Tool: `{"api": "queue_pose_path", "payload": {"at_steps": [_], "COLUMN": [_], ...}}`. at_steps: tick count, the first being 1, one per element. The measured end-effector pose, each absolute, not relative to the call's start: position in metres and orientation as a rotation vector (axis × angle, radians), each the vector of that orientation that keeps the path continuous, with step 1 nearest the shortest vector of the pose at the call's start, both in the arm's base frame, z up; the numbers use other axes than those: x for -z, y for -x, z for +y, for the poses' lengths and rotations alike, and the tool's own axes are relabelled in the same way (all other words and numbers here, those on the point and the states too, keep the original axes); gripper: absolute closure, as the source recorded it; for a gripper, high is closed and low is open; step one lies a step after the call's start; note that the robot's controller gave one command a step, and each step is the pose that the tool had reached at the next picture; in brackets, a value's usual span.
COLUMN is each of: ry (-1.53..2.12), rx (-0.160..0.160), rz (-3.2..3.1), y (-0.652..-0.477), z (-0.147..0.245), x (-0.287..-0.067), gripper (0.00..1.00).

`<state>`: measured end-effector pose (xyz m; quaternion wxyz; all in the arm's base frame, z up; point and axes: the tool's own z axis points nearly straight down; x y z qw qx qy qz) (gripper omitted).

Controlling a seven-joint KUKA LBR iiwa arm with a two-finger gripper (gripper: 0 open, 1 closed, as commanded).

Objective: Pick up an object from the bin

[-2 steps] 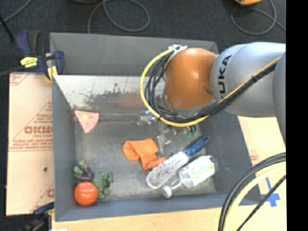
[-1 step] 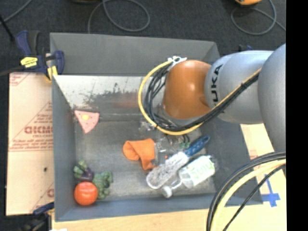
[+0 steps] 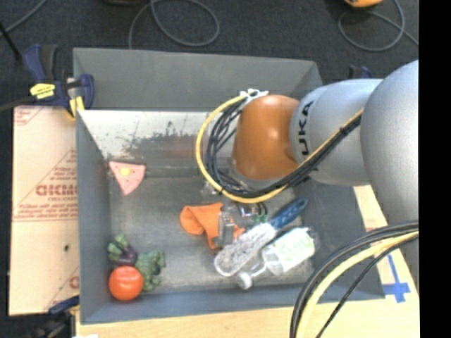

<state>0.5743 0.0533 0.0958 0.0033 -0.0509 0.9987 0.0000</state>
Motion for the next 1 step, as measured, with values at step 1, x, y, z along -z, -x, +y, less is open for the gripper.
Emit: {"api": "queue_pose_path", "payload": {"at_steps": [1], "ry": [0.017], "rx": [0.0], "rz": [3.134], "y": [-0.5773], "z": [0.0663], "x": [-0.0843], "gripper": [1.0]}}
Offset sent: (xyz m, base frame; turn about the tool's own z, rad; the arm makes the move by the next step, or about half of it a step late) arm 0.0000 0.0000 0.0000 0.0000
